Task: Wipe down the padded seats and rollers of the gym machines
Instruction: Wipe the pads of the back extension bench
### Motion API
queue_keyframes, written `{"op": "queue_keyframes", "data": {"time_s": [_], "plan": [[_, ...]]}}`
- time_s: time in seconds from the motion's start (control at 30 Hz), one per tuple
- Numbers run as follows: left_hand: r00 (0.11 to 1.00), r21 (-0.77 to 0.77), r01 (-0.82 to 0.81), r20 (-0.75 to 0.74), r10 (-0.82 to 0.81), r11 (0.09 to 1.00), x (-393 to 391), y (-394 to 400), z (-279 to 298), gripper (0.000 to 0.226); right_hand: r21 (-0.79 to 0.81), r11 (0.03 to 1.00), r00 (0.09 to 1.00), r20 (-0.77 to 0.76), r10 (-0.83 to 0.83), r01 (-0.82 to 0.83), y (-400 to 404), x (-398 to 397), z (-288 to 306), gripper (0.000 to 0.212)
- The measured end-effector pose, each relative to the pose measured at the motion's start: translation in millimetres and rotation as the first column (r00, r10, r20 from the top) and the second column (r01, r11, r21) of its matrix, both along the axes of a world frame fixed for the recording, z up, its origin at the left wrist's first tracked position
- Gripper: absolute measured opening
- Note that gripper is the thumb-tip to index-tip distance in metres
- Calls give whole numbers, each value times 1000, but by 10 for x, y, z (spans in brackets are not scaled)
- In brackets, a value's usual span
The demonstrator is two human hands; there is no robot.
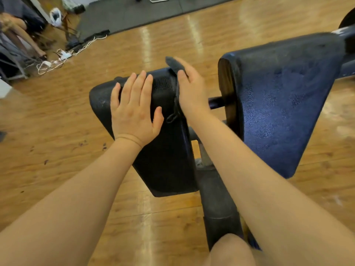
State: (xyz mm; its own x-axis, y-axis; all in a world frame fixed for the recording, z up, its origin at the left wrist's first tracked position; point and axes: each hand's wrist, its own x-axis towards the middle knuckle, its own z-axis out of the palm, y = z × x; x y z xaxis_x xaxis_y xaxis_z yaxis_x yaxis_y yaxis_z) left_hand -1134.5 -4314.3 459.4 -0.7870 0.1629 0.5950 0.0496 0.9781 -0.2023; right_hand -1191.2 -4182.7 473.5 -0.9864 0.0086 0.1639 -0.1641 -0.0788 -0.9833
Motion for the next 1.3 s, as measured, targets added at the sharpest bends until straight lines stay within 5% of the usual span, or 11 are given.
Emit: {"op": "queue_keyframes", "data": {"time_s": [0.37, 0.7, 1.07, 1.3], "plan": [[1000, -11, -2, -22, 1, 1000, -11, 0, -16, 64, 74, 997, 960, 281, 14, -36, 184, 895, -1122, 33], [999, -8, 6, -35, -6, 1000, -24, -19, -22, 64, 55, 998, 1000, -23, -4, 5, 26, -106, -46, 36], [999, -5, 5, -32, -5, 1000, -23, -11, -23, 64, 33, 995, 930, 360, 81, -99, 219, 641, -1142, 31], [999, -12, 7, -45, -7, 1000, -23, -10, -30, 63, -36, 998, 977, 209, -49, 58, 174, 573, -756, 32]]}}
